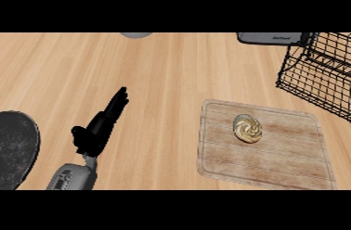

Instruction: Pick the squash from the cutting board and place it in the tiered basket

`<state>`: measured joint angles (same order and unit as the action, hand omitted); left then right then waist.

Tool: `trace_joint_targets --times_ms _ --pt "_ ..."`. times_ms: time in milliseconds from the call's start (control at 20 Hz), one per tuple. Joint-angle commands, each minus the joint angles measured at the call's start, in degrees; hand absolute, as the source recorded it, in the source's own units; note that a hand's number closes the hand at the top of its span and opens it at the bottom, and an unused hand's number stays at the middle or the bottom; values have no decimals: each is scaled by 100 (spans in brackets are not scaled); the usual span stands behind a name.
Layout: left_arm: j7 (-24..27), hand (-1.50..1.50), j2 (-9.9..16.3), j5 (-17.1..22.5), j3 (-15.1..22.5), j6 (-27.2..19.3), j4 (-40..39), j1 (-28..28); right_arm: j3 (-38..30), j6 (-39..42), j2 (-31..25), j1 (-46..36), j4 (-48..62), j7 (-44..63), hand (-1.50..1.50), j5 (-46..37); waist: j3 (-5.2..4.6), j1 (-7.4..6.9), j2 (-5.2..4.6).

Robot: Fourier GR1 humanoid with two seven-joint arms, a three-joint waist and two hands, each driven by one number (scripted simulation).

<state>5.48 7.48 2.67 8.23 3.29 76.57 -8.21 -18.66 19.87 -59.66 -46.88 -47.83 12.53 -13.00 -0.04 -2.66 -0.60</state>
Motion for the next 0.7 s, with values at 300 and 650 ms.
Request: trace_joint_targets --times_ms 300,650 --pt "143 0 11 -79 24 63 202 401 735 -374 976 -1544 1462 -102 150 -759 4 9 4" --pt "-85 0 102 10 -154 201 161 93 660 -854 1467 -1909 2435 -661 150 -962 9 22 -8"
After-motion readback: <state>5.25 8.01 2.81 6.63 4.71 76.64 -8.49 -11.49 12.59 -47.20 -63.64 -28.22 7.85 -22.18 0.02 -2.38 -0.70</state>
